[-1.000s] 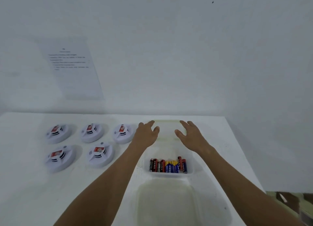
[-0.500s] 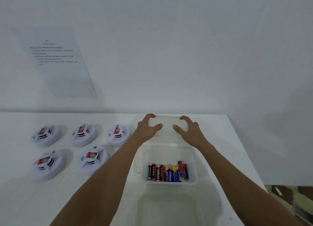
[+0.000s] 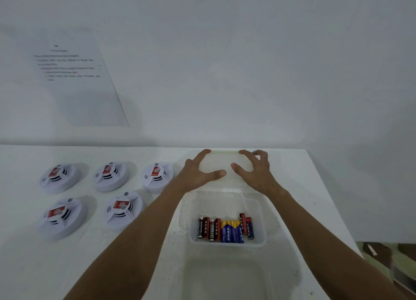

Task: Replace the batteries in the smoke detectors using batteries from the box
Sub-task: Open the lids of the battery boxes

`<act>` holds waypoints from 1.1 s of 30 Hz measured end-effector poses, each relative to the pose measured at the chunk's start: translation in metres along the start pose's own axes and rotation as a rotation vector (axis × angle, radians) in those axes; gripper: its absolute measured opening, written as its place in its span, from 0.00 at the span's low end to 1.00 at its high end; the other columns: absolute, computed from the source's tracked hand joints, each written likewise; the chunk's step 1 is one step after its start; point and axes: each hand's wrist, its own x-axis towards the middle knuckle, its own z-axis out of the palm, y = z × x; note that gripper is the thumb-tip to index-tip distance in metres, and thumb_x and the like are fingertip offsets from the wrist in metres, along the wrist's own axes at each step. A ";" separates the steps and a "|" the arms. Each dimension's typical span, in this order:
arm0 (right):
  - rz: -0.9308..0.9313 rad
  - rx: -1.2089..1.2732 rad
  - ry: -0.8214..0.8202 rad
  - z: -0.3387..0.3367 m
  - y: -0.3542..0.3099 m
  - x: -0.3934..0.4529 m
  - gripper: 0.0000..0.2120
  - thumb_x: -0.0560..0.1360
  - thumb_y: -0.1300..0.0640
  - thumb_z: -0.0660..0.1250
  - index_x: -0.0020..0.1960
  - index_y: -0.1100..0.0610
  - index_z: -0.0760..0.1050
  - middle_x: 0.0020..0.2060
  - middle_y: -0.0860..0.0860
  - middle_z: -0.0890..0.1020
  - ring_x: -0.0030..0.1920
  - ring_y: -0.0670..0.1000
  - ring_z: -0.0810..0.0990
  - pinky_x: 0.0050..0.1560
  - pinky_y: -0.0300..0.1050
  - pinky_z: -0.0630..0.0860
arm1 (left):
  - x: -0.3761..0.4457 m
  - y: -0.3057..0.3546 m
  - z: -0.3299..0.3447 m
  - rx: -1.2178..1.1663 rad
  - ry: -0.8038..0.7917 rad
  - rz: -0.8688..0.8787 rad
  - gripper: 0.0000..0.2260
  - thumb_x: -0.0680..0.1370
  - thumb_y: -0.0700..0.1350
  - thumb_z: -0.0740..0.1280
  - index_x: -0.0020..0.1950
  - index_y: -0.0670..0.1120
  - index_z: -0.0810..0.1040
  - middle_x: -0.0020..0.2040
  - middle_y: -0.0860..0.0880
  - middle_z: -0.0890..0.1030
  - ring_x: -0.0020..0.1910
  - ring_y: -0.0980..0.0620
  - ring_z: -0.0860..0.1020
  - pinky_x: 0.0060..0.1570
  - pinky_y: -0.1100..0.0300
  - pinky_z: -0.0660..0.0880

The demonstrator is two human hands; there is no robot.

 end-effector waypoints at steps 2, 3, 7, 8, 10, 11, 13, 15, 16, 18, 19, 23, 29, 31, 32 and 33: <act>-0.096 -0.064 -0.019 -0.003 -0.001 0.003 0.26 0.77 0.45 0.68 0.73 0.46 0.67 0.74 0.50 0.61 0.74 0.54 0.58 0.73 0.50 0.59 | 0.002 -0.002 0.000 0.052 -0.023 0.001 0.47 0.55 0.76 0.72 0.70 0.68 0.61 0.69 0.49 0.68 0.67 0.48 0.70 0.66 0.47 0.71; -0.135 -0.075 -0.041 -0.005 -0.001 0.004 0.26 0.78 0.46 0.67 0.74 0.46 0.66 0.75 0.50 0.62 0.76 0.52 0.59 0.75 0.51 0.58 | 0.004 -0.001 -0.002 0.078 -0.034 0.008 0.47 0.56 0.75 0.72 0.71 0.68 0.60 0.71 0.49 0.67 0.69 0.47 0.69 0.67 0.46 0.70; -0.128 -0.119 -0.085 -0.016 -0.006 0.010 0.27 0.76 0.45 0.69 0.74 0.45 0.67 0.69 0.52 0.69 0.72 0.53 0.65 0.74 0.53 0.62 | 0.010 0.014 -0.015 0.311 -0.084 0.068 0.43 0.63 0.70 0.71 0.75 0.60 0.61 0.74 0.47 0.65 0.72 0.46 0.65 0.68 0.51 0.65; -0.087 -0.142 -0.102 -0.018 -0.007 0.011 0.28 0.76 0.42 0.68 0.74 0.44 0.66 0.66 0.52 0.69 0.70 0.53 0.67 0.73 0.53 0.65 | 0.014 0.016 -0.019 0.359 -0.055 0.078 0.41 0.65 0.68 0.71 0.75 0.59 0.62 0.72 0.46 0.65 0.71 0.47 0.65 0.66 0.52 0.65; -0.012 -0.170 -0.157 -0.022 -0.010 0.009 0.32 0.75 0.38 0.67 0.75 0.43 0.64 0.62 0.53 0.67 0.67 0.54 0.68 0.68 0.49 0.69 | 0.018 0.021 -0.023 0.411 0.031 0.104 0.37 0.68 0.67 0.71 0.73 0.58 0.66 0.66 0.46 0.69 0.64 0.47 0.70 0.63 0.52 0.68; 0.007 -0.172 -0.184 -0.023 -0.011 0.007 0.33 0.75 0.36 0.66 0.76 0.43 0.62 0.62 0.53 0.68 0.66 0.54 0.69 0.65 0.46 0.70 | 0.018 0.022 -0.023 0.417 0.068 0.109 0.35 0.67 0.69 0.69 0.70 0.58 0.70 0.62 0.46 0.72 0.59 0.48 0.74 0.60 0.51 0.73; 0.006 -0.150 -0.222 -0.018 -0.012 0.001 0.34 0.75 0.35 0.65 0.77 0.41 0.60 0.69 0.53 0.70 0.69 0.54 0.70 0.65 0.45 0.70 | 0.019 0.023 -0.016 0.424 0.139 0.118 0.31 0.67 0.70 0.66 0.65 0.55 0.74 0.56 0.45 0.78 0.54 0.45 0.79 0.54 0.48 0.77; -0.007 -0.092 -0.242 -0.010 -0.015 -0.005 0.33 0.76 0.35 0.64 0.77 0.40 0.59 0.73 0.47 0.68 0.66 0.51 0.74 0.59 0.43 0.76 | 0.015 0.025 -0.005 0.409 0.229 0.093 0.24 0.75 0.62 0.65 0.68 0.53 0.74 0.64 0.45 0.78 0.62 0.44 0.77 0.58 0.49 0.75; -0.003 -0.061 -0.235 -0.006 -0.018 -0.007 0.32 0.76 0.36 0.63 0.77 0.40 0.59 0.74 0.45 0.66 0.60 0.48 0.77 0.53 0.40 0.78 | 0.014 0.025 0.000 0.386 0.245 0.062 0.22 0.79 0.58 0.63 0.71 0.52 0.72 0.68 0.46 0.75 0.65 0.45 0.75 0.56 0.50 0.76; 0.002 0.003 -0.177 0.001 -0.020 -0.008 0.27 0.79 0.39 0.61 0.77 0.41 0.61 0.76 0.47 0.65 0.58 0.47 0.77 0.61 0.42 0.76 | 0.010 0.026 0.007 0.279 0.213 0.005 0.21 0.81 0.54 0.59 0.74 0.52 0.67 0.73 0.49 0.70 0.66 0.46 0.73 0.36 0.58 0.79; 0.001 0.028 -0.143 0.004 -0.020 -0.007 0.26 0.80 0.41 0.60 0.76 0.42 0.62 0.77 0.49 0.65 0.65 0.49 0.75 0.68 0.44 0.69 | 0.007 0.027 0.009 0.213 0.184 -0.011 0.22 0.81 0.55 0.60 0.76 0.53 0.65 0.74 0.49 0.68 0.65 0.47 0.73 0.28 0.62 0.76; 0.014 0.139 -0.094 0.010 -0.021 -0.001 0.22 0.82 0.47 0.60 0.75 0.48 0.66 0.76 0.49 0.66 0.76 0.52 0.64 0.73 0.45 0.61 | 0.002 0.020 0.010 -0.010 0.123 -0.021 0.26 0.79 0.59 0.63 0.76 0.58 0.62 0.72 0.47 0.70 0.49 0.52 0.76 0.28 0.62 0.75; 0.060 0.334 -0.093 0.015 -0.016 0.004 0.19 0.80 0.46 0.64 0.70 0.42 0.70 0.75 0.48 0.67 0.73 0.53 0.68 0.72 0.55 0.69 | 0.000 0.019 0.016 -0.218 0.145 -0.022 0.22 0.78 0.54 0.67 0.71 0.58 0.67 0.43 0.49 0.75 0.34 0.53 0.72 0.31 0.61 0.73; 0.054 0.330 -0.098 0.016 -0.015 0.005 0.19 0.80 0.46 0.64 0.70 0.41 0.69 0.75 0.48 0.67 0.72 0.52 0.68 0.71 0.55 0.69 | 0.002 0.017 0.017 -0.257 0.149 -0.018 0.21 0.77 0.54 0.68 0.69 0.59 0.69 0.42 0.48 0.75 0.35 0.52 0.72 0.31 0.60 0.72; 0.051 0.328 -0.098 0.016 -0.015 0.005 0.19 0.80 0.46 0.64 0.70 0.42 0.69 0.75 0.47 0.67 0.73 0.52 0.67 0.72 0.53 0.69 | 0.004 0.016 0.017 -0.271 0.153 -0.017 0.21 0.77 0.54 0.69 0.69 0.59 0.69 0.43 0.46 0.76 0.36 0.52 0.72 0.31 0.60 0.73; 0.050 0.325 -0.096 0.016 -0.014 0.005 0.19 0.80 0.47 0.64 0.70 0.43 0.69 0.75 0.47 0.66 0.73 0.51 0.66 0.72 0.50 0.68 | 0.004 0.016 0.017 -0.285 0.156 -0.017 0.21 0.76 0.54 0.69 0.68 0.59 0.70 0.44 0.46 0.76 0.37 0.51 0.73 0.33 0.59 0.74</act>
